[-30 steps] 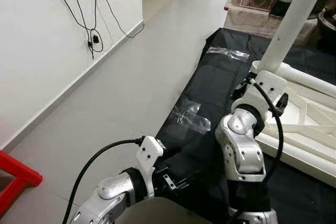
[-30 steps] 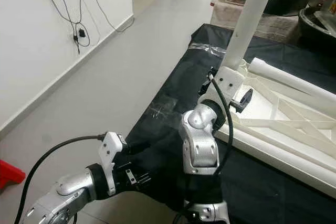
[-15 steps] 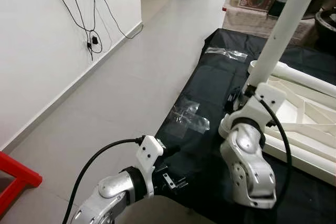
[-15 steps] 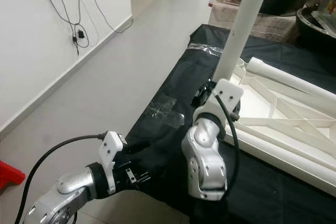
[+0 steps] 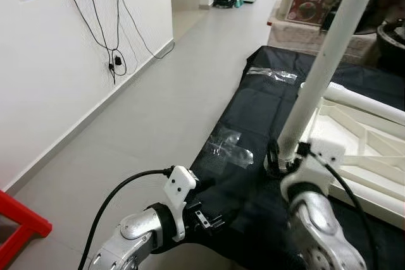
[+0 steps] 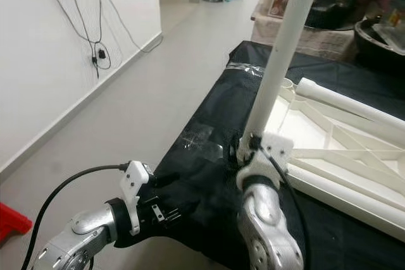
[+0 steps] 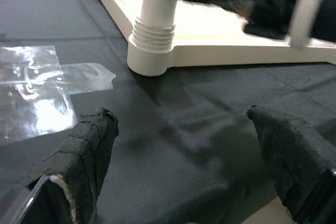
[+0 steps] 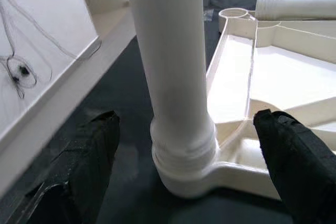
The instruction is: Building children table
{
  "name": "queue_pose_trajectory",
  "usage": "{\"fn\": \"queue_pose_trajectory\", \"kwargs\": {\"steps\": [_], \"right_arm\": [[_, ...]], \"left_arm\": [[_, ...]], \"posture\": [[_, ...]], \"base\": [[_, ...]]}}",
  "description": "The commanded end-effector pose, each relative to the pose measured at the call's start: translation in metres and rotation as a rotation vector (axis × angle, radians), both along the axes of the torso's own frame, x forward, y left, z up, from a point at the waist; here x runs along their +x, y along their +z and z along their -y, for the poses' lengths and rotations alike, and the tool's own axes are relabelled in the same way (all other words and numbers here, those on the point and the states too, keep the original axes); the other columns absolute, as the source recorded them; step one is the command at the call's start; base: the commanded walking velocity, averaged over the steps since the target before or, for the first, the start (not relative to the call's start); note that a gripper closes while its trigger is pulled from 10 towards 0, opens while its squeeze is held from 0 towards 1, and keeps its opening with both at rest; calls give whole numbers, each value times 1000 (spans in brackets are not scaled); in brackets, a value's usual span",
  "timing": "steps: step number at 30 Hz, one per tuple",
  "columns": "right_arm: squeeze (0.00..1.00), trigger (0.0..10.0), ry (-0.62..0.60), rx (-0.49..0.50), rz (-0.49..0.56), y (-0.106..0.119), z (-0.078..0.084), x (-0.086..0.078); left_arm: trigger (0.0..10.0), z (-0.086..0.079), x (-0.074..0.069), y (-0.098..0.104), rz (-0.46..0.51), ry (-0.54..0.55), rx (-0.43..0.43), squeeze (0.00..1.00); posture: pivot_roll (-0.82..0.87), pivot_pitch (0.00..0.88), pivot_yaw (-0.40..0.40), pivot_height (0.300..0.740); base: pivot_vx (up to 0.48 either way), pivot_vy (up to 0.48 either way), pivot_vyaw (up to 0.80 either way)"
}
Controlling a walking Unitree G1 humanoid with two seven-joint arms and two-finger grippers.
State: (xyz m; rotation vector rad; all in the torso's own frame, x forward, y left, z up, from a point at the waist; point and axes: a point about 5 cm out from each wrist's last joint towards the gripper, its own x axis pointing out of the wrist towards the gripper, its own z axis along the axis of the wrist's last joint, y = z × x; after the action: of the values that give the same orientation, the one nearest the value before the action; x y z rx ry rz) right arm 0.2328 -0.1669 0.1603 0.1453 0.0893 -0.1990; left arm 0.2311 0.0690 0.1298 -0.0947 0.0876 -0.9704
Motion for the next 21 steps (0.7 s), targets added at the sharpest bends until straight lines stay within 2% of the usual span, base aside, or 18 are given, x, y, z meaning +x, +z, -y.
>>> {"fn": "queue_pose_trajectory", "kwargs": {"steps": [1,3,4,6,9,11,13,14,15,16,18,19,21], "right_arm": [[0,10000,30,8,6,1,-2,-2],[0,10000,43,-12,-8,-3,2,-6],[0,10000,69,-102,-49,-17,21,-15],[0,10000,93,-126,-66,-23,34,-20],[0,10000,113,-279,-153,-30,70,-10],[0,10000,113,-279,-153,-30,70,-10],[0,10000,133,-329,-195,-30,94,-2],[0,10000,133,-329,-195,-30,94,-2],[0,10000,127,-325,-204,-28,108,2],[0,10000,127,-325,-204,-28,108,2],[0,10000,99,-320,-170,-17,125,11],[0,10000,99,-320,-170,-17,125,11],[0,10000,103,-296,-107,-6,124,17]], "left_arm": [[10000,0,0,-4,-9,7,6,0],[10000,-1,0,-5,-10,11,6,0],[10000,-1,0,-7,-8,22,15,0],[10000,-1,1,-7,-5,26,21,0],[10000,0,1,-9,-6,28,28,0],[10000,0,1,-9,-6,28,28,0],[10000,1,1,-9,-6,29,33,0],[10000,1,1,-9,-6,29,33,0],[10000,1,0,-9,-5,30,39,0],[10000,1,0,-9,-5,30,39,0],[10000,1,-1,-10,-3,32,51,0],[10000,1,-1,-10,-3,32,51,0],[10000,1,-1,-10,0,34,64,0]], "posture": [[144,32,-40,740],[137,18,-38,740],[136,7,-38,740],[136,7,-38,740],[131,19,-40,740],[131,19,-40,740],[132,27,-41,740],[132,27,-41,740],[133,30,-43,740],[133,30,-43,740],[133,34,-43,740],[133,34,-43,740],[139,42,-46,740]], "base": [[0,0,0],[0,0,0],[0,0,0],[0,0,0],[0,0,0],[0,0,0],[0,0,0],[0,0,0],[0,0,0],[0,0,0],[0,0,-209],[0,0,-419],[0,0,-791]]}}
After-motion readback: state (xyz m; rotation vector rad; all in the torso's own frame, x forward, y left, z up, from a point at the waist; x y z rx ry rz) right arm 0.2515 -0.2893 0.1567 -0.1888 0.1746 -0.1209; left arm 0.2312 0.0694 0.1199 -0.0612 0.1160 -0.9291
